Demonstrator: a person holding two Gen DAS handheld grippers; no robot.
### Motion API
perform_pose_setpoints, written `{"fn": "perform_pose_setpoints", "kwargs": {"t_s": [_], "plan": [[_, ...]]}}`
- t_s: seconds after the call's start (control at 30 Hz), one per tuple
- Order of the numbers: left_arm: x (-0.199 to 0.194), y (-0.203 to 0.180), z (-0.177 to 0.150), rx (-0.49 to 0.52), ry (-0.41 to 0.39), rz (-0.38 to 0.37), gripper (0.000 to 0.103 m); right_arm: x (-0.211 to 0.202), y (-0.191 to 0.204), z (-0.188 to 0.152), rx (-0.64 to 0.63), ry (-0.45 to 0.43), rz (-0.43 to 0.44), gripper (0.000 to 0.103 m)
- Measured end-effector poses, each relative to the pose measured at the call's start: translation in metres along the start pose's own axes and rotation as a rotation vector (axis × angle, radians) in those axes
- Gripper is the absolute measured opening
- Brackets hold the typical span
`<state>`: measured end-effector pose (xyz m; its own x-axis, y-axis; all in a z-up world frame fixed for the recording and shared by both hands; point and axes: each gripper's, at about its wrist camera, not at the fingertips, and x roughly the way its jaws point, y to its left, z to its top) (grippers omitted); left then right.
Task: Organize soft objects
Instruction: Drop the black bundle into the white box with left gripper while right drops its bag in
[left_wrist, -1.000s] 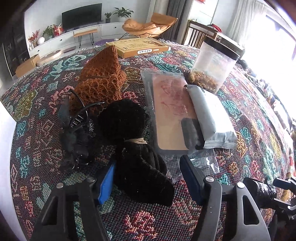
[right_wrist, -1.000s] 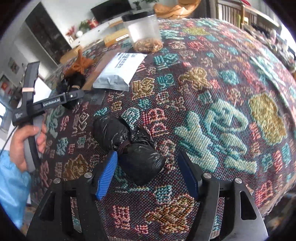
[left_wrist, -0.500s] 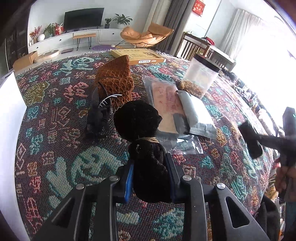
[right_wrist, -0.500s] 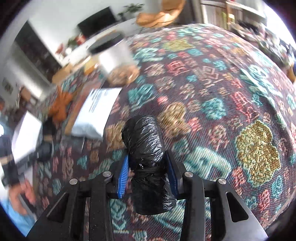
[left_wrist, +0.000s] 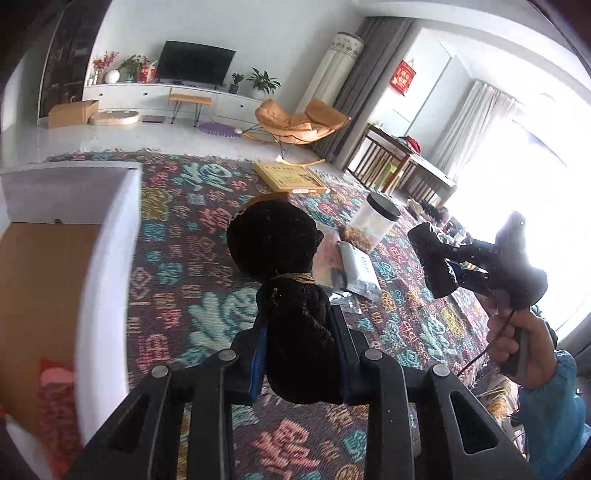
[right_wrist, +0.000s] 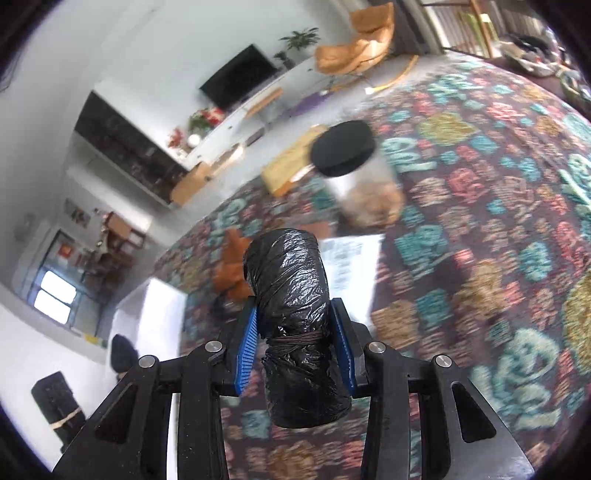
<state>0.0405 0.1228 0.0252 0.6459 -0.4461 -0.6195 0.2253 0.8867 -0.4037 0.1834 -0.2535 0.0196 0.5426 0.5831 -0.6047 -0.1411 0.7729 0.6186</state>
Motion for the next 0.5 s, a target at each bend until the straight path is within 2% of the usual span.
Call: {"fn": "perform_pose_setpoints", "kwargs": {"t_s": [0.13, 0.2, 0.23, 0.3, 0.33, 0.37, 0.4, 0.5], "plan": [[-0.068, 0.048, -0.008, -0.001, -0.038, 0.172, 0.03, 0.037, 0.117, -0.042, -0.094, 0.108, 0.218, 0.04], [-0.094, 0.074, -0.014, -0.023, -0.039, 0.27, 0.031, 0.06, 0.171, -0.066, -0.141, 0.166, 0.294, 0.04], [-0.103, 0.087, -0.018, -0.029, -0.035, 0.333, 0.035, 0.073, 0.194, -0.078, -0.159, 0.195, 0.327, 0.04], [-0.115, 0.109, -0.027, -0.027, -0.025, 0.44, 0.056, 0.098, 0.232, -0.1, -0.173, 0.243, 0.381, 0.046], [-0.12, 0.118, -0.031, -0.031, -0.027, 0.487, 0.08, 0.111, 0.247, -0.11, -0.184, 0.263, 0.397, 0.054], [-0.124, 0.126, -0.036, -0.039, -0.04, 0.521, 0.094, 0.121, 0.258, -0.121, -0.195, 0.285, 0.405, 0.063], [-0.13, 0.131, -0.04, -0.052, -0.06, 0.54, 0.095, 0.129, 0.264, -0.128, -0.202, 0.302, 0.402, 0.075], [-0.139, 0.14, -0.048, -0.09, -0.099, 0.526, 0.095, 0.133, 0.258, -0.138, -0.232, 0.303, 0.369, 0.075]]}}
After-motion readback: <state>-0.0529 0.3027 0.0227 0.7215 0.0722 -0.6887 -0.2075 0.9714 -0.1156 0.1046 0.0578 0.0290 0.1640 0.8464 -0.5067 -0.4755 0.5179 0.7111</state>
